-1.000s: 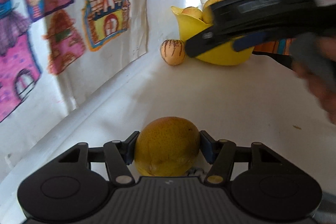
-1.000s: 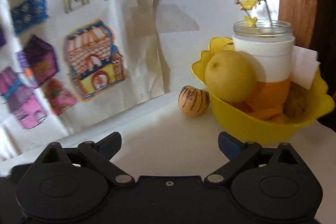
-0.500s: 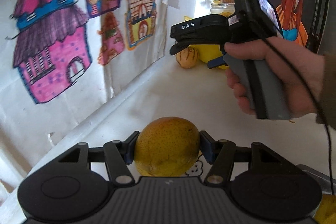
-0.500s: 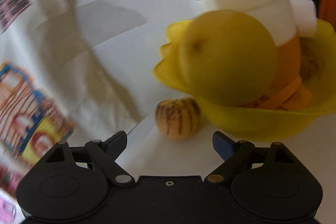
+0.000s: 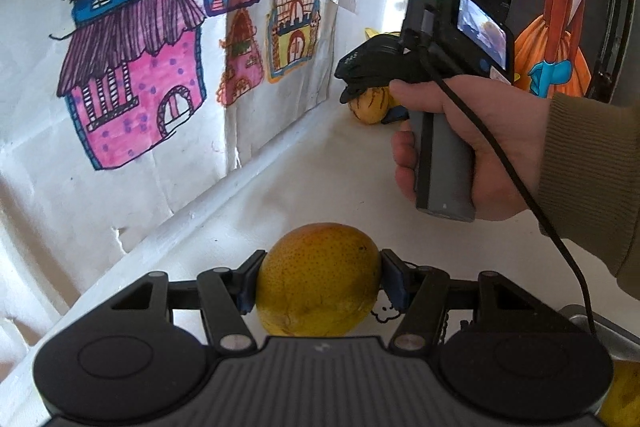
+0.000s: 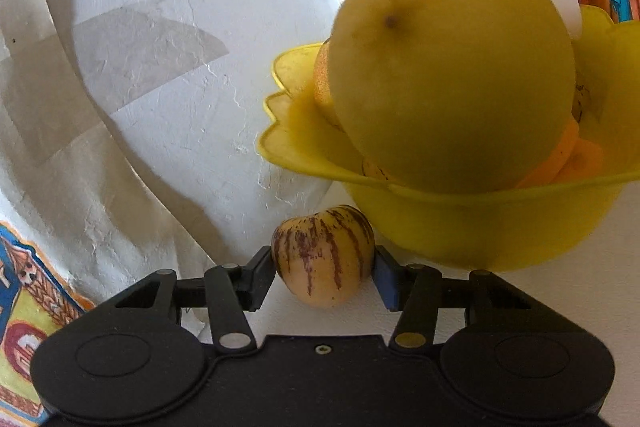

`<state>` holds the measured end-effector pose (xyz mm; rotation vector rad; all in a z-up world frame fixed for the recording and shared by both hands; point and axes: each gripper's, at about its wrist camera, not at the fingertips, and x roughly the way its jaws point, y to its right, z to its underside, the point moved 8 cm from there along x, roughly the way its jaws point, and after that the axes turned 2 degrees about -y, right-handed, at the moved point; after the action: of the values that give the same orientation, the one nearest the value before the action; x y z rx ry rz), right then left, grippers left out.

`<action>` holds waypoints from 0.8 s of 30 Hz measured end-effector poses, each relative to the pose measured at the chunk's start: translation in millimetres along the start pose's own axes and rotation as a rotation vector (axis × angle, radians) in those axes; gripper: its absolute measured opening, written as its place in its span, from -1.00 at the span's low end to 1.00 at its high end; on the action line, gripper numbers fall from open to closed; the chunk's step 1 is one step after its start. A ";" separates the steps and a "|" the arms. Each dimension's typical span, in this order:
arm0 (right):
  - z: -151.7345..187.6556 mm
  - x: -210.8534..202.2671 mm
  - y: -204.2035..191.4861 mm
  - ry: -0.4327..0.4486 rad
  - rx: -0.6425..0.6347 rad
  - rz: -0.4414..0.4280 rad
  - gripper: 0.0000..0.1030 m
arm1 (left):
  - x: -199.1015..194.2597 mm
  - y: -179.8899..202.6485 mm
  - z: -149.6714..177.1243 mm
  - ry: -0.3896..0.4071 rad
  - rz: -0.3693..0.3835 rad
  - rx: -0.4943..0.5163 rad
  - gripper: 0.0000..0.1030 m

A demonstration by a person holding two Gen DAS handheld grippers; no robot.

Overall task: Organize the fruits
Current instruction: 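Grasp the small striped melon beside the yellow bowl with the right tool, then carry the yellow pear in the left tool while the right tool carries the striped melon to the tray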

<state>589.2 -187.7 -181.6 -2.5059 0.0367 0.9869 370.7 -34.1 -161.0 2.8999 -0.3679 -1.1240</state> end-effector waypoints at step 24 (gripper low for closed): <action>55.2 -165.9 -28.9 -0.203 -0.327 -0.278 0.03 | -45.4 1.9 -13.4 0.032 -0.058 -0.068 0.24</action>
<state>435.6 -161.3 -97.4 -2.5823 -0.5626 1.1987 346.8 -27.0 -120.7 2.8826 -0.2418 -1.0734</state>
